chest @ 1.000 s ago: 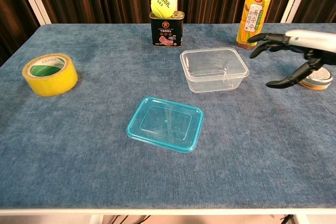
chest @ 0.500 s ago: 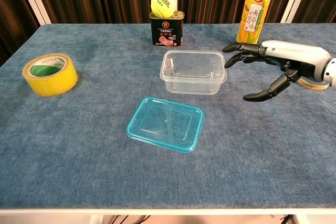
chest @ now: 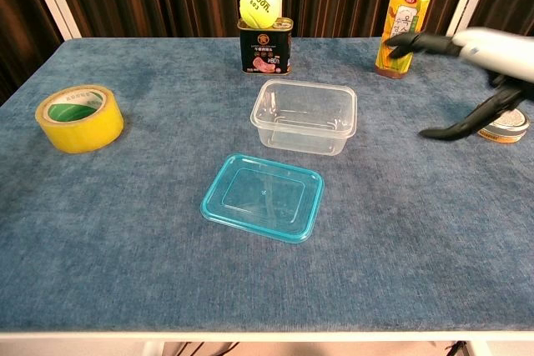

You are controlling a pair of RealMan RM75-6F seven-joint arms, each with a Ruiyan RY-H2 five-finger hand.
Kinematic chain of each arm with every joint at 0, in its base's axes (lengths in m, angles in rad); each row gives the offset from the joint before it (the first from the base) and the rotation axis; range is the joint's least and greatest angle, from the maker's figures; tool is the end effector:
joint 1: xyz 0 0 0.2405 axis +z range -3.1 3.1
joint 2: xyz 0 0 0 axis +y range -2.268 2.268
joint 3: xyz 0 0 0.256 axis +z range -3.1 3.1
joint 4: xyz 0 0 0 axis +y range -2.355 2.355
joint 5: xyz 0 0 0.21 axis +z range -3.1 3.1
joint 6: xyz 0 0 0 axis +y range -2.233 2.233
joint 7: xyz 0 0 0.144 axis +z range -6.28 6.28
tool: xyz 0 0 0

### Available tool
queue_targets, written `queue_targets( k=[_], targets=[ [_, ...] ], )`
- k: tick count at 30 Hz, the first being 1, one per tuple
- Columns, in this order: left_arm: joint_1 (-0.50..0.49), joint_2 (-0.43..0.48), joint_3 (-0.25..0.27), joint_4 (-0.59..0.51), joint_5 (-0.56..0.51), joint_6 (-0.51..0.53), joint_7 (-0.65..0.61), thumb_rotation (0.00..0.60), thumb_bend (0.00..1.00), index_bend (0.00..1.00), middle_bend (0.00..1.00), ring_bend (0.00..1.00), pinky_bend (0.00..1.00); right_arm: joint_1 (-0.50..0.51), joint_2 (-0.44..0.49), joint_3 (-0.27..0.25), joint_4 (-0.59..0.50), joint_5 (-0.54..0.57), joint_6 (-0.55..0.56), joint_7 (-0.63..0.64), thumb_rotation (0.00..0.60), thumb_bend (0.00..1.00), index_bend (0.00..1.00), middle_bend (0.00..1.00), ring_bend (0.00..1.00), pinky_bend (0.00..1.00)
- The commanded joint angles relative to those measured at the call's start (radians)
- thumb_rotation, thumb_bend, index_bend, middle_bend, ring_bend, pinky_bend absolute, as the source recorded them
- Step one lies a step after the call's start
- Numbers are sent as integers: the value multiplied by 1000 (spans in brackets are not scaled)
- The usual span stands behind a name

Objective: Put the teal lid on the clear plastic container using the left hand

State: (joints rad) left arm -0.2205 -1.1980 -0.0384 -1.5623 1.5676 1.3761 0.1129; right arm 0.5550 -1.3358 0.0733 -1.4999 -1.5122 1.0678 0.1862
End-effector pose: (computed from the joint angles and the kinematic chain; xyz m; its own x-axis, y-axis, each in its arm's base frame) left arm -0.2846 0.2178 0.1183 0.4918 0.0487 0.8694 0.8566 -0.2064 -0.4730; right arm -0.2102 -0.3021 0.0456 0.2634 -0.3036 0.9157 -0.9079 -0.3988 0.1290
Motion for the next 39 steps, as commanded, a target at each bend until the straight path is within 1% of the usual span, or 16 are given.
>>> queue_targets(
  k=[1,3,5,7,11,14,17,19,23,25,27,30,35,39],
  targets=[
    [-83,20,13,-35,76,-88,-11,600,0,45,32,0,2,-71,97,22,-88,47,102,-76,600,129,0,81,0,0],
    [-134,27,8,-59,102,-144,-8,600,0,86,75,5,44,-100,138,27,-118,59,141,-92,600,129,0,78,0,0],
    [-183,30,5,-87,122,-204,7,600,5,157,147,35,124,-128,174,28,-142,66,178,-99,600,130,0,75,0,0],
    [-232,27,2,-116,134,-267,23,600,13,200,180,66,149,-157,201,26,-159,69,212,-93,600,129,0,74,0,0],
    [-324,5,-3,-163,128,-401,21,600,16,208,202,86,161,-201,230,19,-168,66,261,-65,600,130,0,74,0,0],
    [-397,-37,-20,-169,101,-499,10,600,15,174,184,83,153,-225,238,14,-163,65,281,-48,600,130,0,73,0,0],
    [-472,-83,-55,-153,26,-612,29,600,13,115,121,38,119,-242,242,12,-156,61,296,-33,600,130,0,72,0,0],
    [-517,-124,-79,-128,-32,-671,50,600,13,99,105,22,104,-252,241,13,-150,56,308,-22,600,130,0,71,0,0],
    [-582,-175,-104,-102,-149,-762,118,600,11,88,90,12,97,-267,240,10,-136,46,321,-5,600,130,0,70,0,0],
    [-607,-186,-107,-104,-218,-799,152,600,10,63,54,4,83,-273,239,9,-130,46,323,0,600,130,0,70,0,0],
    [-634,-201,-109,-114,-292,-819,191,600,8,42,23,0,69,-279,237,9,-123,47,326,6,600,130,0,70,0,0],
    [-668,-215,-95,-135,-380,-819,261,600,8,42,23,0,69,-288,231,10,-112,48,329,18,600,130,0,70,0,0],
    [-706,-221,-61,-199,-525,-751,377,600,7,42,24,0,72,-302,224,8,-94,45,335,39,600,130,0,70,0,0],
    [-747,-231,-35,-237,-641,-715,439,600,6,42,38,0,90,-314,220,7,-83,45,340,50,600,130,0,70,0,0]
  ],
)
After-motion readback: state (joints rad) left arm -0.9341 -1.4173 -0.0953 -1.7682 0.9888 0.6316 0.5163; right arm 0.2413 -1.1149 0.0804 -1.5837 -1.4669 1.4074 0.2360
